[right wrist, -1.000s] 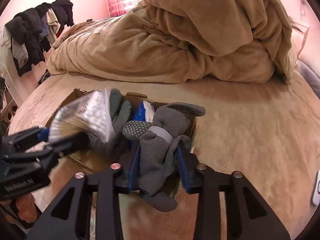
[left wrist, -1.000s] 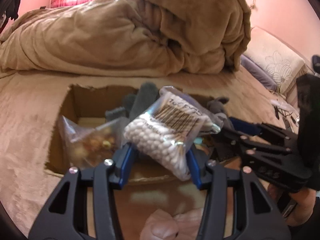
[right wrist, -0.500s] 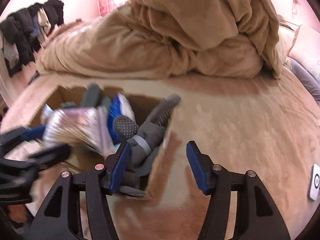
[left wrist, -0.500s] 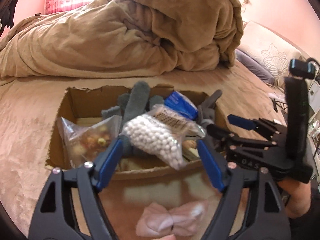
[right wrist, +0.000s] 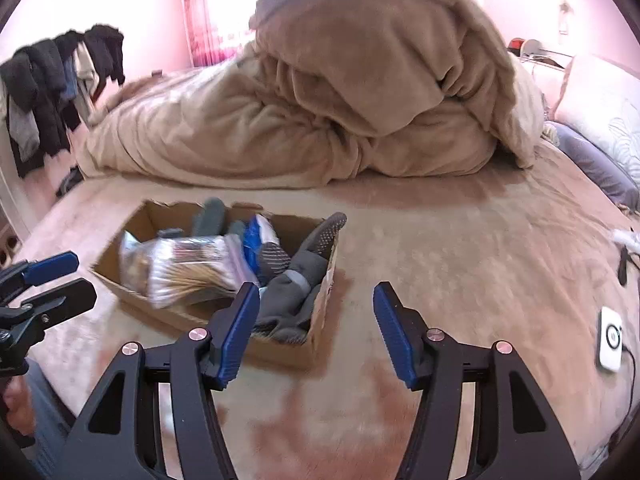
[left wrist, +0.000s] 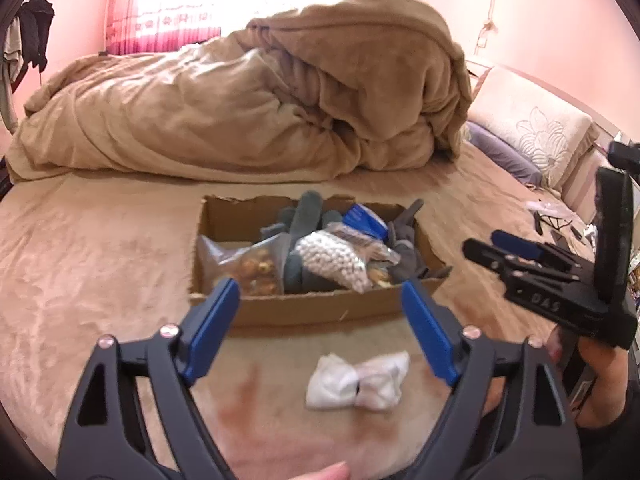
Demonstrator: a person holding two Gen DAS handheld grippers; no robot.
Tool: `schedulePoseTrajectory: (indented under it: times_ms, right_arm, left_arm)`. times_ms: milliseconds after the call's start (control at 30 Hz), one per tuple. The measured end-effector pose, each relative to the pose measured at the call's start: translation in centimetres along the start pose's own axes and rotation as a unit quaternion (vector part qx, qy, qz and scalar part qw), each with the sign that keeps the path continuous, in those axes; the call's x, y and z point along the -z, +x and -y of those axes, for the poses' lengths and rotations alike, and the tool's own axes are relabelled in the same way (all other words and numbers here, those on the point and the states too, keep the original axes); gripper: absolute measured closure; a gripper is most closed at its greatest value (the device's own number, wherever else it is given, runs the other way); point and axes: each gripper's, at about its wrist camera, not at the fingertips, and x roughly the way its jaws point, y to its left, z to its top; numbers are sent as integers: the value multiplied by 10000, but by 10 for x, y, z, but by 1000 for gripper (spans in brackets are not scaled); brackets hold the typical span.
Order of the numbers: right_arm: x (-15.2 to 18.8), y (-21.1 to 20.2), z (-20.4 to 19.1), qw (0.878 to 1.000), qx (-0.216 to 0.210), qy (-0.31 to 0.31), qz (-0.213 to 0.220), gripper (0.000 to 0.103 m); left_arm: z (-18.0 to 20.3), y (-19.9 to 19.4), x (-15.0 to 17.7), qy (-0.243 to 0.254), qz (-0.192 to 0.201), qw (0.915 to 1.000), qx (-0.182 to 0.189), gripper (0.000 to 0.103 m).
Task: Organize objects
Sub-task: 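Place the swab bag and dark grey gloves into the box and open both tools, then move the right tool to the white socks and grasp them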
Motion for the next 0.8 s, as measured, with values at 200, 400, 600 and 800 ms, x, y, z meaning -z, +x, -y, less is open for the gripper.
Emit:
schedulePoseTrajectory:
  times_ms: [200, 400, 600, 800]
  right_arm:
    - [6, -48, -8, 9996, -14, 156, 234, 36]
    - [12, -84, -20, 9993, -18, 89, 356, 32]
    - [24, -105, -33, 9996, -28, -99, 261, 31]
    - [37, -107, -46, 9995, -84, -253, 154, 30]
  left_arm:
    - [-4, -40, 14, 62, 148, 9999, -51, 14]
    - [-5, -61, 34, 153, 157, 9997, -145, 12]
    - [-20, -71, 55, -34, 113, 9997, -191, 11]
    - [-35, -66, 71, -136, 54, 9991, -396, 11]
